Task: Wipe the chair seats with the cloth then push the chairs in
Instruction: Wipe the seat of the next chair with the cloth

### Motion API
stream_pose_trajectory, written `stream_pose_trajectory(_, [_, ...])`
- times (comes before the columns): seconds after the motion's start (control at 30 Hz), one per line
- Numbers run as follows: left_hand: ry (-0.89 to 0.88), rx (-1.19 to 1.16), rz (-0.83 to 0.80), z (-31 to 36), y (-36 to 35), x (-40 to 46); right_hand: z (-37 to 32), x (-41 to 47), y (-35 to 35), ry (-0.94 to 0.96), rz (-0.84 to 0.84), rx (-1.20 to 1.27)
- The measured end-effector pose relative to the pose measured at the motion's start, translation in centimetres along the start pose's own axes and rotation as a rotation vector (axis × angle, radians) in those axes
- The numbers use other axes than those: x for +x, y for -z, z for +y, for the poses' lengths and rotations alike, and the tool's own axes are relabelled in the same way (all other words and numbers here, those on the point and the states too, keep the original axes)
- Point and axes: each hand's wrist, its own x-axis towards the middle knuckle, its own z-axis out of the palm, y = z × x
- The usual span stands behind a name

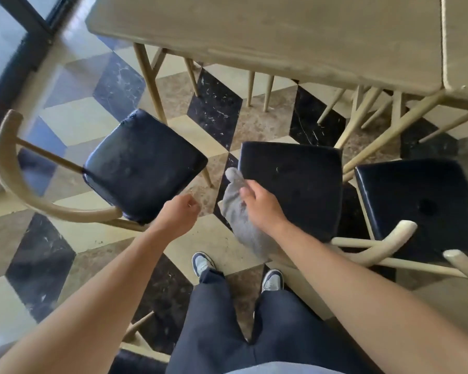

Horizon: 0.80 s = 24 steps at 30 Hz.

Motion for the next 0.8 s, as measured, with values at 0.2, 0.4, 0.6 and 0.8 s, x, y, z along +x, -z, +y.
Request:
stream_pose_trajectory(0.2, [0.019,0.038,0.019,-1.4,-2.1,-2.8,4.1,-2.2,-6.4,0.149,0.001,-0.793])
stream_pose_trajectory(0.4, [0.031,0.021,0.041,-3.0,-3.7,-1.9,4.1,-0.4,-8.1,0.221,0.199,-0.84])
stream_pose_trajectory(0.6, [-0.013,-0.028,0.045,-4.2,-5.8,-1.5,2.9,2.4,-8.8,0.284,0.242,-0.787])
stream_pose_trajectory(0.8, [-0.035,-0.018,0.045,-5.3,-6.5,-0.2,4.4,1.0,-8.6,0.334,0.203,-0.936])
